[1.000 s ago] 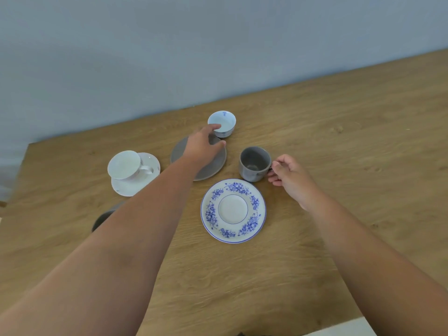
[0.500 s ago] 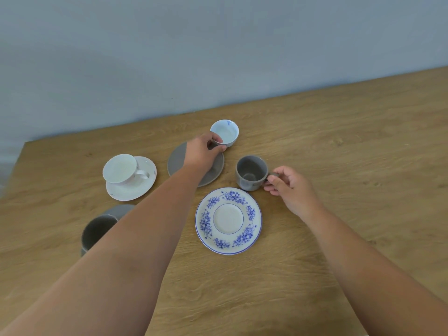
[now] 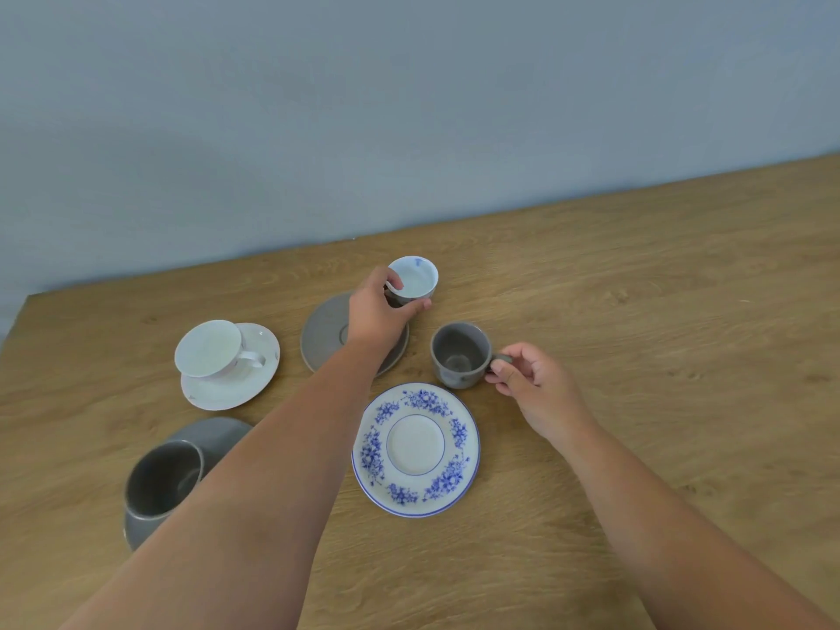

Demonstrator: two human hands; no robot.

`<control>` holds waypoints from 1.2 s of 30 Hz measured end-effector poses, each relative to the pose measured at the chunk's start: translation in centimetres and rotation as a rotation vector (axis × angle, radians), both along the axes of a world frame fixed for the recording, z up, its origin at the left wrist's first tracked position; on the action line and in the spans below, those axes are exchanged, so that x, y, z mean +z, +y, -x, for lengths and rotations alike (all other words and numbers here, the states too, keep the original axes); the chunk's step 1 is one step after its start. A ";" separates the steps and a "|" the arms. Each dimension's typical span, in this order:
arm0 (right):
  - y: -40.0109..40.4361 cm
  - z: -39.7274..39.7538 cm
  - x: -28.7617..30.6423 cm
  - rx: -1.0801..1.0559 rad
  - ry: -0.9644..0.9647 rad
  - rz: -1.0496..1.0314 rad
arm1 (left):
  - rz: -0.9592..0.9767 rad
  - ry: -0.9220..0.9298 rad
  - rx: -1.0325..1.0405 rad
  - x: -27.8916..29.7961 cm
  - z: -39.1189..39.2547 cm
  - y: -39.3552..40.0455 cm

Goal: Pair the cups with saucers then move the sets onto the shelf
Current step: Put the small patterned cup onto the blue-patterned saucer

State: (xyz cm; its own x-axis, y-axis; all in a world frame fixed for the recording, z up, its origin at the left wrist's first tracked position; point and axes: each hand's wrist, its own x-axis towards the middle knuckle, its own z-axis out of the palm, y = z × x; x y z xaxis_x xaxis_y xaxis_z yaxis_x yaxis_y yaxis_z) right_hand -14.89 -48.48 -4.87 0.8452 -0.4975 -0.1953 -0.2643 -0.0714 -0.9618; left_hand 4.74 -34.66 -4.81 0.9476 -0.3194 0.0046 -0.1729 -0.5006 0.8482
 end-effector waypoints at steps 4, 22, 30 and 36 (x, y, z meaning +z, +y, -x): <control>-0.3 0.0 -0.2 -0.038 -0.014 -0.106 | 0.094 0.063 -0.003 -0.3 -0.2 0.2; -0.6 -0.7 0.8 -0.155 -0.087 -0.227 | 0.263 0.044 -0.089 3.0 5.9 7.0; -0.5 -1.0 1.6 -0.161 -0.116 -0.187 | 0.227 0.139 -0.166 0.8 11.7 11.2; -0.2 -1.2 2.0 -0.134 -0.099 -0.153 | 0.185 0.135 -0.213 0.0 13.3 11.7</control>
